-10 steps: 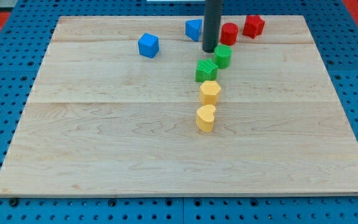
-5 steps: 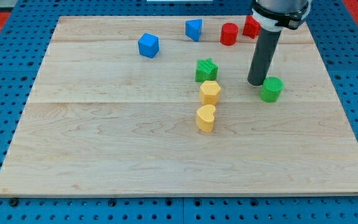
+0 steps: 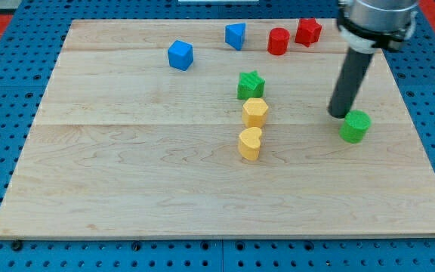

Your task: Push green circle at the bottom right of the board

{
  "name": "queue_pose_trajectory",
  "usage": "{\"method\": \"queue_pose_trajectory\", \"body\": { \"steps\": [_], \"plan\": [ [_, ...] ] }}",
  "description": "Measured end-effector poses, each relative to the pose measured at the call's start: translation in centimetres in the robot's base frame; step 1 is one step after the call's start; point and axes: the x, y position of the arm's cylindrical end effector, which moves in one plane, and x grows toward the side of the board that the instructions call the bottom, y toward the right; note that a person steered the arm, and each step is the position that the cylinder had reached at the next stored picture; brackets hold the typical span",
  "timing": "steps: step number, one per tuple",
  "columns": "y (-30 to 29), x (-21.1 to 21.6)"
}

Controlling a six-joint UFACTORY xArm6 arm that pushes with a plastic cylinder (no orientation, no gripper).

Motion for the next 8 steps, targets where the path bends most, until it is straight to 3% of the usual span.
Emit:
{"method": "queue_pose_trajectory", "body": {
  "steps": [2,3,4,6,8],
  "plan": [
    [1.4,7.8],
    [2.6,8.8],
    [2.9,5.6],
    [6.2,11.4],
    [14.1,13.0]
  ]
}}
